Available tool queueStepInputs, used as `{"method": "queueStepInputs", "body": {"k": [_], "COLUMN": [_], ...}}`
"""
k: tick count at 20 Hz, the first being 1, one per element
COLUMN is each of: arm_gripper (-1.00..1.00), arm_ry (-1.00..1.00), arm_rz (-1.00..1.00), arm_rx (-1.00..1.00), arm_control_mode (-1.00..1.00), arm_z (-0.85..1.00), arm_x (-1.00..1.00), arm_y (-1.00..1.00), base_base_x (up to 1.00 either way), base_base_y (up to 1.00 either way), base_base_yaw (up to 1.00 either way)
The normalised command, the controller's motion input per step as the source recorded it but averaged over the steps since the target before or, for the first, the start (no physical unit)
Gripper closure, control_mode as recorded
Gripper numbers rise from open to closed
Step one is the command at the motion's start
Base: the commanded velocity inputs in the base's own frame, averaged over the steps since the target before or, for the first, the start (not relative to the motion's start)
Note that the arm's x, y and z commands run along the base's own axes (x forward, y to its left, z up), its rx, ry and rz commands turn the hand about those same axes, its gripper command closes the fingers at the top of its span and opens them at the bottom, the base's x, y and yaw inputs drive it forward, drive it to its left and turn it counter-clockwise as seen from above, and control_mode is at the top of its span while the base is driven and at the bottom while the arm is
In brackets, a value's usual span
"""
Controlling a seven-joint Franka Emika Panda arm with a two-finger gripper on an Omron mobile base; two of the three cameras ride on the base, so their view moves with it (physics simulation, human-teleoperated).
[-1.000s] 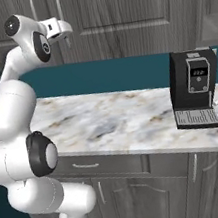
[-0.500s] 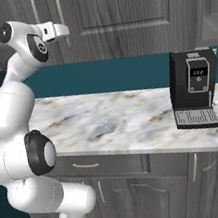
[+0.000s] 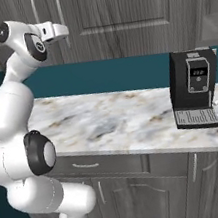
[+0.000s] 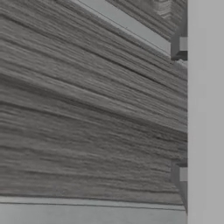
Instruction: Close all open cabinet doors.
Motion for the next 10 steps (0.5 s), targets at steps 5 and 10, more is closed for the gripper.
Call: {"method": "queueStepInputs", "body": {"k": [5, 10], "arm_gripper": [-1.0, -1.0], "arm_ry": [0.0, -0.05], "arm_rz": [0.0, 0.0], "arm_rx": [-0.01, 0.0], "arm_control_mode": [-1.0, -1.0], "arm_z": [0.0, 0.0], "arm_x": [-0.39, -0.49], "arm_y": [0.06, 0.09], "base_base_x": [0.0, 0.0], "base_base_y": [0.0, 0.0], "base_base_yaw": [0.0, 0.0]}}
